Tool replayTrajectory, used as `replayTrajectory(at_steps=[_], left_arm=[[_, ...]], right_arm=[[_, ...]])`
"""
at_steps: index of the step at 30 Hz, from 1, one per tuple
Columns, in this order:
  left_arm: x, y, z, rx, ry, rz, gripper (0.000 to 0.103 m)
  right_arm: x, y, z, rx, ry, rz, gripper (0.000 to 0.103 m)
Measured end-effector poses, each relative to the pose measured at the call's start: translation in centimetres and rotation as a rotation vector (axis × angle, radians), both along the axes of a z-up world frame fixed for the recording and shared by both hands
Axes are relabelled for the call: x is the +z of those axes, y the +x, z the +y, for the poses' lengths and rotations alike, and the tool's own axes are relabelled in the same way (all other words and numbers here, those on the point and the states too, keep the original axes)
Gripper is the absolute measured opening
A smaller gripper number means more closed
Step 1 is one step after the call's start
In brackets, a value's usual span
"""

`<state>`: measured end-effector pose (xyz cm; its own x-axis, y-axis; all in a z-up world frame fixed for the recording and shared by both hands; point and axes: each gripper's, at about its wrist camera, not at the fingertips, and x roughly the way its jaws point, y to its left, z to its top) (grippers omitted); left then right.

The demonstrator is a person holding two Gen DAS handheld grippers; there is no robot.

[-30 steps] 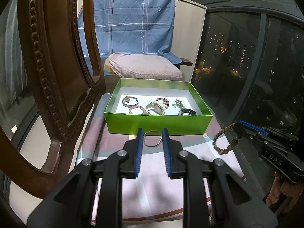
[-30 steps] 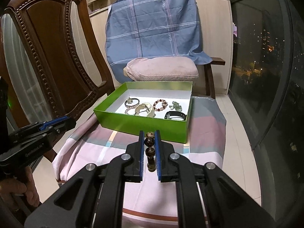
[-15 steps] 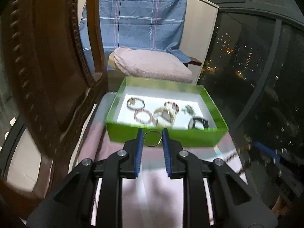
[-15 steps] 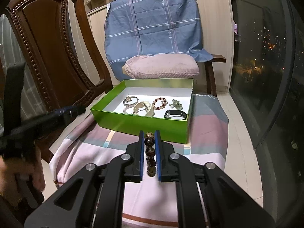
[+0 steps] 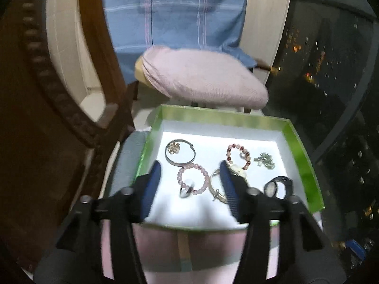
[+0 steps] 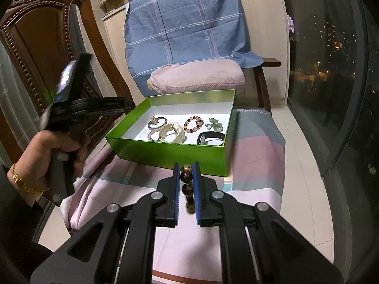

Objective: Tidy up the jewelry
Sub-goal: 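Lower the dark ring into the green box and open the left gripper, then lower the wooden bead bracelet into the green box and open the right gripper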

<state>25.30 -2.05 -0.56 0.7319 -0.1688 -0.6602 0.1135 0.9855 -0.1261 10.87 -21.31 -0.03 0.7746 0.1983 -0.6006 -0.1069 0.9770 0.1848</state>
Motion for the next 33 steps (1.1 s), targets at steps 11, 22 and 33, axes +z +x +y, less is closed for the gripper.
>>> replayTrajectory(at_steps=[11, 22, 33], left_arm=[[-0.6, -14.7, 1.8, 0.079, -0.078, -0.120, 0.096], [-0.4, -13.7, 1.5, 0.054, -0.026, -0.131, 0.098], [-0.5, -11.7, 3.0, 0.088, -0.041, -0.100, 0.098]], right_arm=[[0.1, 0.3, 1.6, 0.028, -0.011, 0.005, 0.011], [2.0, 4.1, 3.2, 0.009, -0.042, -0.007, 0.011], [5.3, 20.4, 4.8, -0.052, -0.080, 0.034, 0.048]])
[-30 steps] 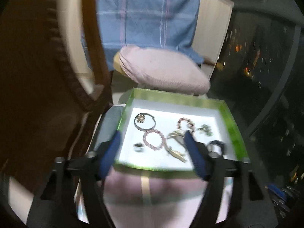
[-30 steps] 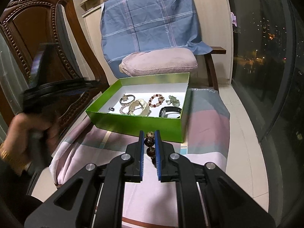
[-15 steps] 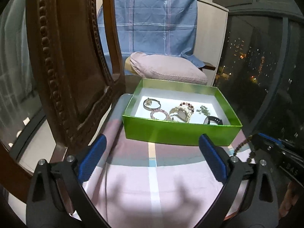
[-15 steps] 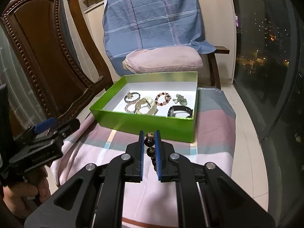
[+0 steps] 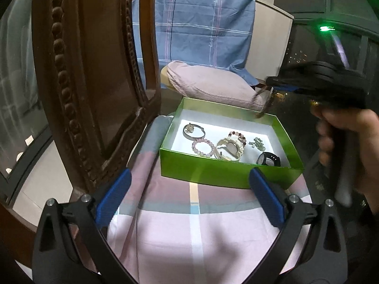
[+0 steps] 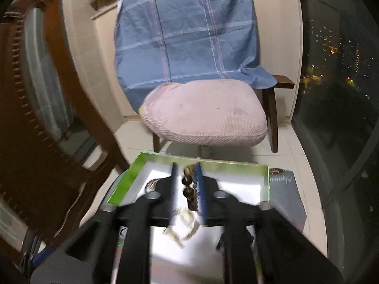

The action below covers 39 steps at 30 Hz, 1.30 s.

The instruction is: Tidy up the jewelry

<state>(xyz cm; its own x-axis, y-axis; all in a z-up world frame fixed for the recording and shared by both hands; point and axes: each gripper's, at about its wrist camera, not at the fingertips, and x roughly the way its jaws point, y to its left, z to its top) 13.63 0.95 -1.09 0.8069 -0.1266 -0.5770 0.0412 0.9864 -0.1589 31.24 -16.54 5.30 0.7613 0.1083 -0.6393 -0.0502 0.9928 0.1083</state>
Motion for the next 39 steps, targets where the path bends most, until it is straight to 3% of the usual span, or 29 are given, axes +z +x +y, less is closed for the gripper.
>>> replayTrajectory(at_steps=[3, 6, 9, 13, 17, 20, 28, 35, 39], left_arm=[[0.1, 0.1, -0.1, -0.013, 0.012, -0.001, 0.098], [0.1, 0.1, -0.3, -0.022, 0.017, -0.002, 0.098], [-0.1, 0.1, -0.7, -0.033, 0.011, 0.013, 0.099], [-0.5, 0.0, -1.7, -0.063, -0.012, 0.044, 0.099], [-0.9, -0.7, -2.6, -0.073, 0.024, 0.060, 0.099], [-1.2, -1.4, -2.6, -0.070, 0.034, 0.083, 0.099], [-0.7, -3.2, -3.5, -0.064, 0.034, 0.084, 0.099], [-0.2, -4.0, -4.9, -0.044, 0.117, 0.063, 0.099], [0.5, -4.7, -4.9, -0.036, 0.107, 0.036, 0.099]], right_arm=[[0.4, -0.7, -1.0, -0.044, 0.023, -0.045, 0.054], [0.9, -4.0, -2.1, -0.039, 0.042, -0.098, 0.073], [0.3, -9.2, -3.3, -0.066, -0.013, -0.148, 0.091], [-2.5, -16.0, -4.5, -0.124, -0.136, -0.114, 0.100], [-5.3, -20.2, -5.3, -0.170, -0.179, 0.000, 0.100], [-6.4, -22.5, -4.9, -0.146, -0.177, 0.037, 0.100], [-5.8, -24.2, -3.9, -0.088, -0.147, 0.013, 0.100], [-4.0, -23.9, -3.9, -0.125, -0.106, 0.009, 0.100], [-3.0, -24.3, -3.8, -0.157, -0.105, -0.048, 0.100]])
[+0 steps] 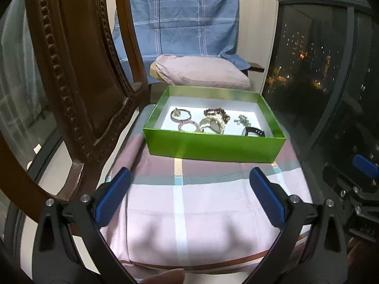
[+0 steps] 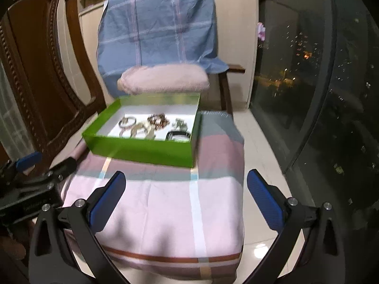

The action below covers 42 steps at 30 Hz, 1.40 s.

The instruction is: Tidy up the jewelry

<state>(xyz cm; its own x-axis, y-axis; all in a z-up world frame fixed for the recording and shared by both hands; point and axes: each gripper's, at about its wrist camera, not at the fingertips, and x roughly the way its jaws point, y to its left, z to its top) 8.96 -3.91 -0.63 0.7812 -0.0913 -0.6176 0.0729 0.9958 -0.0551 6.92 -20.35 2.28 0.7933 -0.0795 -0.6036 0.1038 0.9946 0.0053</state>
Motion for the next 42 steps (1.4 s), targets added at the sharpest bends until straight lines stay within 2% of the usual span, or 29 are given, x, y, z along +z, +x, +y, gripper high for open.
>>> replayTrajectory(at_steps=[6, 42], left_arm=[[0.8, -0.5, 0.2, -0.004, 0.008, -0.028, 0.099], [0.9, -0.6, 0.2, -0.014, -0.004, -0.019, 0.099]], right_arm=[[0.4, 0.2, -0.6, -0.019, 0.013, -0.022, 0.100], [-0.5, 0.7, -0.2, -0.006, 0.000, 0.003, 0.100]])
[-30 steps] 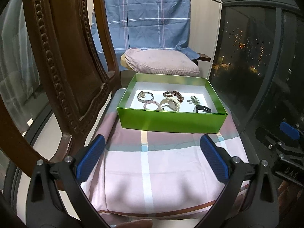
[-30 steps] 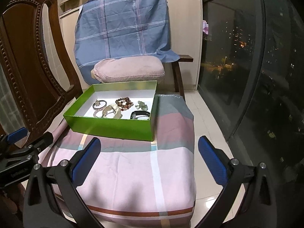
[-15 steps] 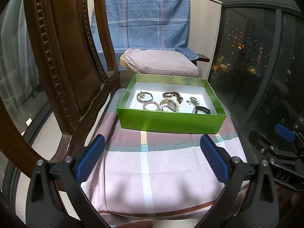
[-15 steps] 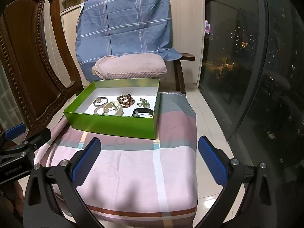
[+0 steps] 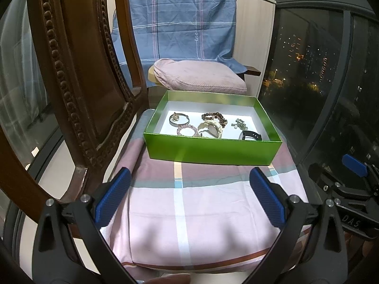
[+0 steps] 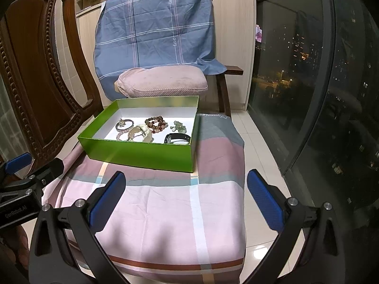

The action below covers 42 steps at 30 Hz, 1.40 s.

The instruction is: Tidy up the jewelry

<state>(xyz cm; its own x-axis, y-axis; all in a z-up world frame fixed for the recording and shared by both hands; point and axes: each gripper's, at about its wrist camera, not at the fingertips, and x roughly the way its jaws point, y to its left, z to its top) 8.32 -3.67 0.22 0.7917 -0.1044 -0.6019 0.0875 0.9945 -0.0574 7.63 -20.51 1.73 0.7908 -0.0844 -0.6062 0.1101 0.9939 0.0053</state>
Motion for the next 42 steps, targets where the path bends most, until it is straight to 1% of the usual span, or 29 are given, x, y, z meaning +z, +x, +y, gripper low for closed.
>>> replayTrajectory(at_steps=[42], left_arm=[[-0.55, 0.39, -0.01, -0.008, 0.005, 0.015, 0.099]], right_arm=[[-0.25, 0.09, -0.38, -0.005, -0.001, 0.005, 0.100]])
